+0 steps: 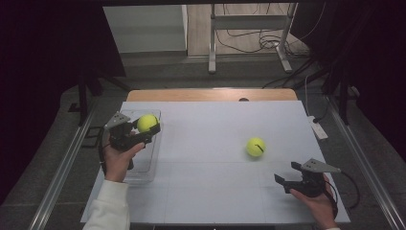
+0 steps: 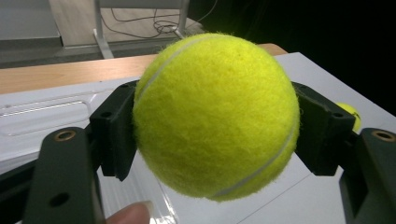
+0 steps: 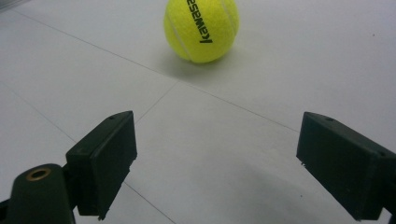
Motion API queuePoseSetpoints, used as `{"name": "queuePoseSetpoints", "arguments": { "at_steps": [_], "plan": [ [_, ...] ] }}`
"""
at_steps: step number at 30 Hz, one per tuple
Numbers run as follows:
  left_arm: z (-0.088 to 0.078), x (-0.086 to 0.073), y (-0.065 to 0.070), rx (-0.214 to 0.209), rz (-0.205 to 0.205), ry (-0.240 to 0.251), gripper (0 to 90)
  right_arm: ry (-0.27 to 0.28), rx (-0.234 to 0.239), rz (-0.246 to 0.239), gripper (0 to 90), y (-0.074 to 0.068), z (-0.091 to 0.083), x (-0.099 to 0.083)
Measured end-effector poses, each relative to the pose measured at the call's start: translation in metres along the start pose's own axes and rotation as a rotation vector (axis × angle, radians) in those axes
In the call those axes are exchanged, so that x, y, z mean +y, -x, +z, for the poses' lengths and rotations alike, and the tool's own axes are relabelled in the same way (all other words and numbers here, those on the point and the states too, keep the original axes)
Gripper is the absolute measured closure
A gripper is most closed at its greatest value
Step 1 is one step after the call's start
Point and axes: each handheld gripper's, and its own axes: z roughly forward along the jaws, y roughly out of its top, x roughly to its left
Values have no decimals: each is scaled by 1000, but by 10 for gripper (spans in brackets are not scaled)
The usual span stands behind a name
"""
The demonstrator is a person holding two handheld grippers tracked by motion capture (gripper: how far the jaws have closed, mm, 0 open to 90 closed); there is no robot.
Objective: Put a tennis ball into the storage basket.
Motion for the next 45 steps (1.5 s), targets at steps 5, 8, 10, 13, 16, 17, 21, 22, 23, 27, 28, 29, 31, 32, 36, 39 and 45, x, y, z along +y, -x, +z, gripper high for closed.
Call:
{"name": "queuePoseSetpoints", "arguments": {
  "at_steps": [5,8,10,13,16,17,21,22,23,27,28,29,31,32,36,39,45],
  "plan": [
    [-3,0,-6,17,-12,10,268,1,0,0,128,0,0,0],
    [-5,0,-10,29,-19,16,268,0,1,-2,128,0,0,0],
    [-5,-1,-13,36,-26,16,268,0,1,-1,128,0,0,0],
    [-6,-1,-17,45,-43,21,268,3,0,1,128,0,0,0],
    [-6,1,-17,53,-40,20,268,6,-1,1,128,0,-1,0],
    [-6,2,-17,60,-34,19,268,7,-3,2,128,0,-1,0],
    [-5,6,-21,77,-26,8,268,8,-8,5,128,0,-2,0],
    [-5,7,-22,81,-28,6,268,8,-8,4,128,0,-3,0],
    [-6,8,-24,81,-36,7,268,9,-9,4,128,0,-3,-1],
    [-6,12,-31,87,-57,7,268,9,-14,7,128,1,-5,-1],
    [-6,13,-33,96,-57,3,268,11,-15,9,128,1,-5,-1],
    [-6,14,-34,102,-57,-3,268,12,-17,9,128,1,-5,-1],
    [-6,15,-36,108,-62,-7,268,14,-14,11,128,1,-5,-1],
    [-6,16,-37,109,-65,-7,268,15,-14,11,128,1,-5,-1],
    [-6,18,-42,122,-75,-16,268,13,-17,9,128,1,-5,-1],
    [-5,20,-44,132,-75,-20,268,16,-14,11,128,1,-5,-1],
    [-1,22,-50,152,-79,-44,268,16,-15,12,128,1,-5,-1]
  ]
}}
